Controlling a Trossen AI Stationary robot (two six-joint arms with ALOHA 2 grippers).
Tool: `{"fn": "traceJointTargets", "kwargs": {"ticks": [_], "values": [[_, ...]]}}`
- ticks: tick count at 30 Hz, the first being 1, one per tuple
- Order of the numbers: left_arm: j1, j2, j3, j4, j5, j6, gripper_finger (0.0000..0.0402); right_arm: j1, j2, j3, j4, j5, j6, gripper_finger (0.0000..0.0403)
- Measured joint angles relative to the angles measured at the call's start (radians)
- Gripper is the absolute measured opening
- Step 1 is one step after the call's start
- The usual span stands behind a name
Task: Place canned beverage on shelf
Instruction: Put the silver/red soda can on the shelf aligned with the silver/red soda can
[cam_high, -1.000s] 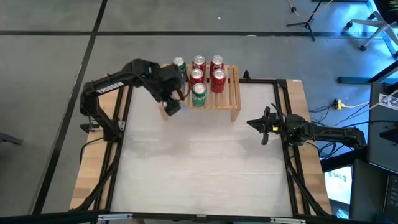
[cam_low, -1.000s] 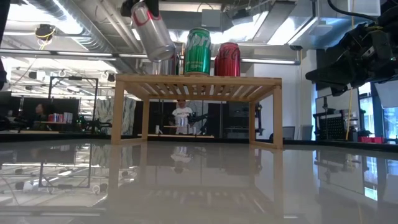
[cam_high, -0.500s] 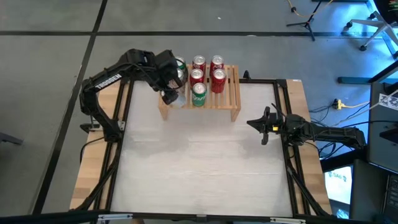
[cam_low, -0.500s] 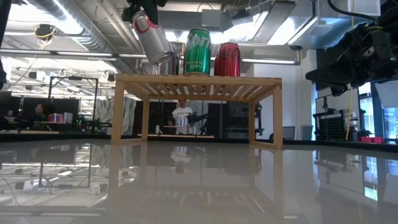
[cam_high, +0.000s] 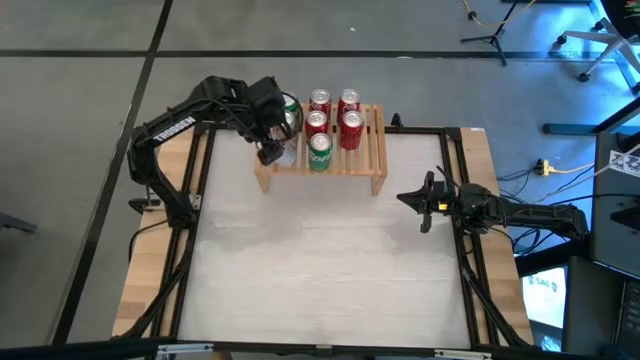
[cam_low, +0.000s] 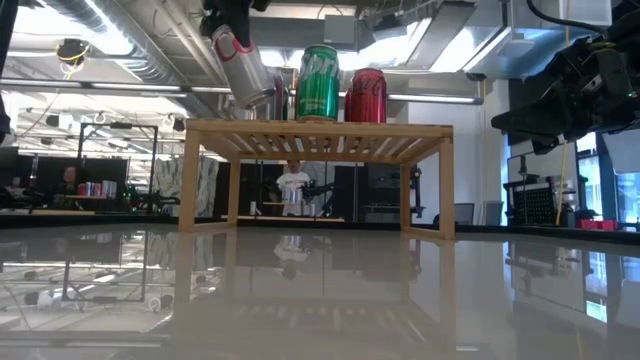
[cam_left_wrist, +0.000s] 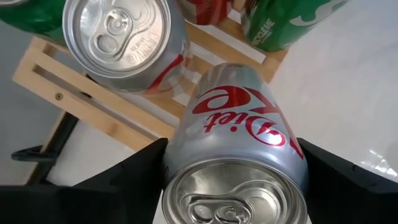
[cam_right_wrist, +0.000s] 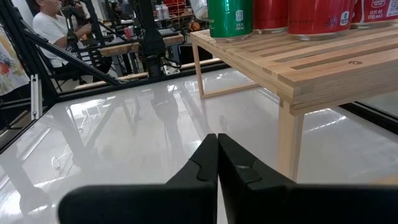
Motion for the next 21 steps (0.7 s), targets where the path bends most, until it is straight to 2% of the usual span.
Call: {"fn": "traceJointTargets", "kwargs": {"ticks": [21], "values": [[0.0,0.016,-0.001,0.015,-0.048,0.092,0.0287,0.0,0.0,0.0,0.0,0.0,0.0,0.0002]]}}
